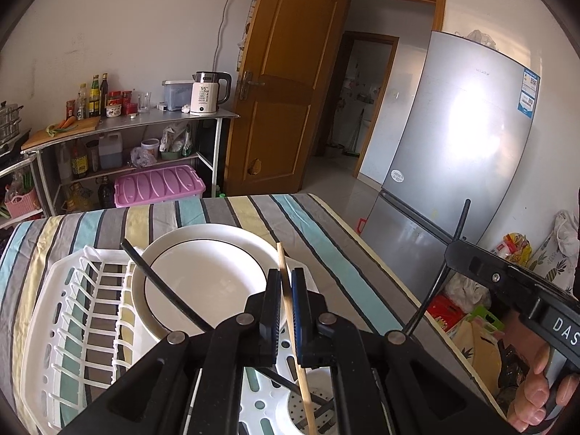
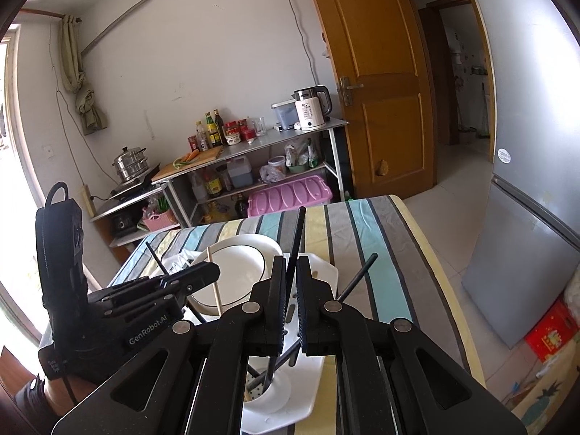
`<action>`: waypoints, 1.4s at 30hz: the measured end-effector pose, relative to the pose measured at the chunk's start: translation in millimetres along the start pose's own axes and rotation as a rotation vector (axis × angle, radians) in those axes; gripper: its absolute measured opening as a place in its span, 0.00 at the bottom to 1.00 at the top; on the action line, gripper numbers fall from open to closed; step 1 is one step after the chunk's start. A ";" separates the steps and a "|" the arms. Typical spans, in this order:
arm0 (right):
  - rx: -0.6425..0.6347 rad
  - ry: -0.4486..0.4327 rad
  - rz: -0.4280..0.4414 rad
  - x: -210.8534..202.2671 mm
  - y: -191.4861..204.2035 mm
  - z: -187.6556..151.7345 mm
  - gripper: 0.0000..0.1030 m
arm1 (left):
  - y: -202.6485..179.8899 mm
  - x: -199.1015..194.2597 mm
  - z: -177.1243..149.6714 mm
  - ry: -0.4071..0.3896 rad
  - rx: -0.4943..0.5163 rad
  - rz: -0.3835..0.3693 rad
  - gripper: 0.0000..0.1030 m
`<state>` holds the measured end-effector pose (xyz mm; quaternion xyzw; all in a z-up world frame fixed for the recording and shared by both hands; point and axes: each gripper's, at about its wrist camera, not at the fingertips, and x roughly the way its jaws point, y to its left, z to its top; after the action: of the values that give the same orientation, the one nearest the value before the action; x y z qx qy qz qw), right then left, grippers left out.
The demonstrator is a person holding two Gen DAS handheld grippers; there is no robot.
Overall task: Organize utensils
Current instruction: 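Lower both chopsticks into the white cup and open both tools, then move both open tools back toward the remaining chopsticks on the cloth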
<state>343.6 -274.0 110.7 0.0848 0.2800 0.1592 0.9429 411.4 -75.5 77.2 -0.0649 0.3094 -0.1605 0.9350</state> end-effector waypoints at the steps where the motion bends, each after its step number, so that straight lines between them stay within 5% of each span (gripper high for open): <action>1: 0.002 0.009 -0.002 0.1 -1.1 -0.3 0.06 | 0.3 -1.8 -0.7 0.000 -0.003 0.003 0.05; 14: -0.044 -0.004 -0.034 -45.6 10.8 -31.5 0.16 | -4.6 -66.9 -26.8 0.013 0.014 0.023 0.06; 29: -0.118 0.006 -0.032 -120.9 68.2 -121.3 0.23 | -18.9 -192.9 -141.1 0.001 0.062 0.092 0.07; 42: -0.172 0.051 -0.002 -139.7 103.3 -167.5 0.24 | -11.4 -240.9 -206.0 0.032 0.029 0.145 0.07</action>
<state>113.8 -214.2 67.6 -0.0009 0.2894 0.1839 0.9394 102.5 -8.8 49.2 -0.0262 0.3256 -0.0979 0.9400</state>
